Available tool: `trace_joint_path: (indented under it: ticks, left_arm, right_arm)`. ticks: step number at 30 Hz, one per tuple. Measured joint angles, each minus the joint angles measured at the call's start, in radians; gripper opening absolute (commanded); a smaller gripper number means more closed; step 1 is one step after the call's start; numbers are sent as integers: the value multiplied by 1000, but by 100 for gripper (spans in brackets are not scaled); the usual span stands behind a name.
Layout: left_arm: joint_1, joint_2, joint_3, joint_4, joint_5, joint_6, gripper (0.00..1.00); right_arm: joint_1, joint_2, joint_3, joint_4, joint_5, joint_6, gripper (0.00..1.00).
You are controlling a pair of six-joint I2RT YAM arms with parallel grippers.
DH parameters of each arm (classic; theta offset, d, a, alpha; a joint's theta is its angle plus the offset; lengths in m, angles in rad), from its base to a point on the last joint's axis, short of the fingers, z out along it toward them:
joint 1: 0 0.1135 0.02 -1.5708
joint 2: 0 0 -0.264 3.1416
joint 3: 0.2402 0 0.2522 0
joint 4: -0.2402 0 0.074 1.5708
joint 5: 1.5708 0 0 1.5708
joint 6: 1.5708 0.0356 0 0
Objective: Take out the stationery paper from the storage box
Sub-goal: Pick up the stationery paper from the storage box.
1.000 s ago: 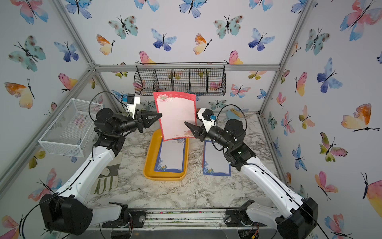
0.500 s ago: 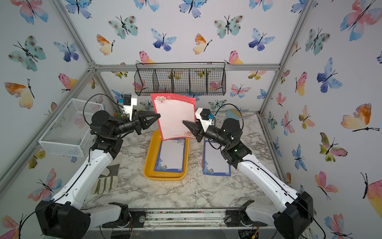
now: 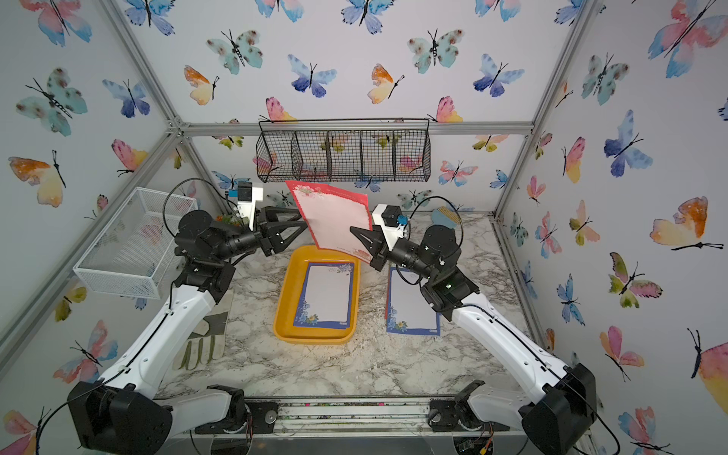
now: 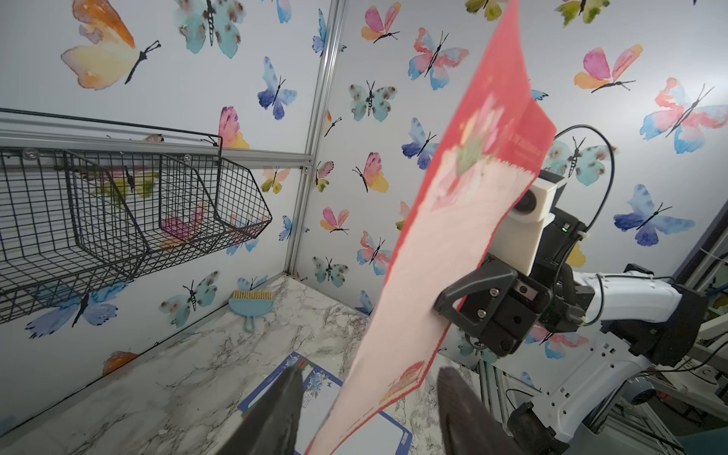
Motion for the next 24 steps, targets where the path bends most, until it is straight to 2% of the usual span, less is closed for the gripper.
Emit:
trace_joint_path:
  ticks: [4,10,13,17,24]
  left_arm:
    - [0,-3,0,-53,-79,41,61]
    - [0,-4,6,-197,-312,118,62]
    - [0,-4,14,-245,-390,142,62]
    - [0,-4,16,-268,-444,153,62]
    - [0,5,16,-284,-468,156,63]
  right_arm:
    - [0,-21,-2,-53,24,17,2]
    - [0,-30,15,-240,84,70,2]
    - [-1,-30,39,-352,111,103,2]
    - [-3,-30,64,-483,124,147,2]
    - [-15,-33,67,-655,169,231,2]
